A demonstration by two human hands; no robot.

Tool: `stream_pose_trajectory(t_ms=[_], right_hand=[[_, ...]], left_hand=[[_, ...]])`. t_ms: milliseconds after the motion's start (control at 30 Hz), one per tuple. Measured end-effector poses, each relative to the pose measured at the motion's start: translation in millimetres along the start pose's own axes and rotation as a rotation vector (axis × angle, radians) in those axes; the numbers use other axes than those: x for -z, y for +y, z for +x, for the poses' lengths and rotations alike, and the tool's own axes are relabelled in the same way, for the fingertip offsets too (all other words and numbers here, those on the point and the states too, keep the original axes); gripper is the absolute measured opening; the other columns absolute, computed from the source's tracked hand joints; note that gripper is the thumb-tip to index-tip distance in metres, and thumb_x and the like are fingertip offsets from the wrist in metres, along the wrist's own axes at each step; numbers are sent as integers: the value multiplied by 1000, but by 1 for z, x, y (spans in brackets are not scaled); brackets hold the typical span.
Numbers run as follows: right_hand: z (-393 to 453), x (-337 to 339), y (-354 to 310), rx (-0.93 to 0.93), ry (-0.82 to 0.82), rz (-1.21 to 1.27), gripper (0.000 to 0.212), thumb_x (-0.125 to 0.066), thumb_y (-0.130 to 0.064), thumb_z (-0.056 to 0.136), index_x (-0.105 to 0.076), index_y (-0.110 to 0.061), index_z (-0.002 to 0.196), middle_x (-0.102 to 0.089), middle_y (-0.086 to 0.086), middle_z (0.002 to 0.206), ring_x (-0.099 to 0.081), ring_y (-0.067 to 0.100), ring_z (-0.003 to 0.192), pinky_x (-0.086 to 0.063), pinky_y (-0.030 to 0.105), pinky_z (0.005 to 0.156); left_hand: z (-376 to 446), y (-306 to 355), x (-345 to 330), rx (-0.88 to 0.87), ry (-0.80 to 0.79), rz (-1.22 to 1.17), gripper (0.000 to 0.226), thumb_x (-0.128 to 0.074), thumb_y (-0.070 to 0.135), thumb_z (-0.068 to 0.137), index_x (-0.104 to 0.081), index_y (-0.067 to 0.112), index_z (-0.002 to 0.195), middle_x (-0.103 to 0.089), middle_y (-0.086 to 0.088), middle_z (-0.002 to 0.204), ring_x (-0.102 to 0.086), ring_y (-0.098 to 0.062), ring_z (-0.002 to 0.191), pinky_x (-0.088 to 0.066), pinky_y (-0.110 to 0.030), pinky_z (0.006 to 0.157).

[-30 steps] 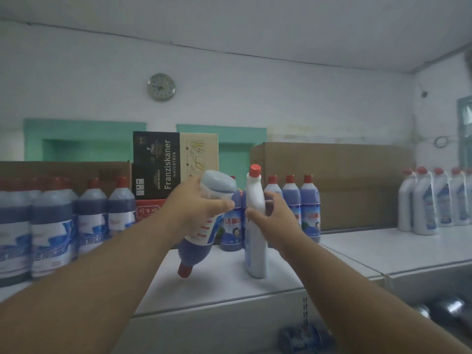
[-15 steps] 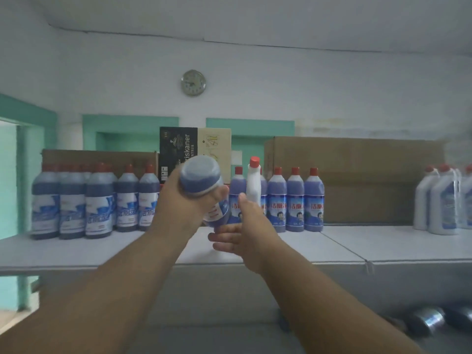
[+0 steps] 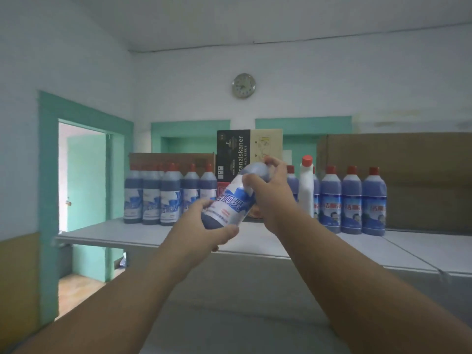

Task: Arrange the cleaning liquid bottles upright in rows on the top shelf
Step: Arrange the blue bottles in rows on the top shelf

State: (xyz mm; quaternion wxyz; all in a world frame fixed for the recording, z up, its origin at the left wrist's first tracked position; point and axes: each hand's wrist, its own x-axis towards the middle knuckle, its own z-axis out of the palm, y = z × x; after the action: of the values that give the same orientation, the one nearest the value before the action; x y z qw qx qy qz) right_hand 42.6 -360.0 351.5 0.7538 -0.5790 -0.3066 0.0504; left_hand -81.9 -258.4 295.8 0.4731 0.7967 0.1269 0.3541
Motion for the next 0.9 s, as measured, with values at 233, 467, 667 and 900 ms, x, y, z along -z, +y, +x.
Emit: stream_pose_trajectory(t_ms=[233,467,667,900], right_hand=[[50,-62,22,19,-111,-153,56,-74,-24,88,-41,-22,133,-60,6,115,-68,25,96,-62,45,80],[114,-114,60,46,-135,-308,58,-78,-29,85,-43,-23,131,-64,6,117,-69,24,98,-60,46,84],[154,-139,86,-3,-172,-484,60,-79,-25,83,-44,-23,131,-64,4,117,-67,22,102,-60,45,87],[176,-150,107,43,-204,-632,59,-78,-17,85,-45,-25,134,-61,0,123,-63,18,104,-58,33,78]], left_hand=[[58,-49,31,-49,-99,-11,40,-71,35,88,-49,36,122,-71,8,97,-72,-13,84,-59,-45,84],[133,-100,67,-81,-231,150,50,-70,41,89,-34,40,123,-60,23,100,-62,3,90,-50,-21,75],[182,-141,79,-88,-312,222,53,-73,40,87,-37,35,125,-58,23,102,-56,7,88,-39,-12,62],[210,-168,98,-192,-399,679,67,-65,55,87,-33,31,140,-55,13,103,-55,-10,93,-49,-27,85]])
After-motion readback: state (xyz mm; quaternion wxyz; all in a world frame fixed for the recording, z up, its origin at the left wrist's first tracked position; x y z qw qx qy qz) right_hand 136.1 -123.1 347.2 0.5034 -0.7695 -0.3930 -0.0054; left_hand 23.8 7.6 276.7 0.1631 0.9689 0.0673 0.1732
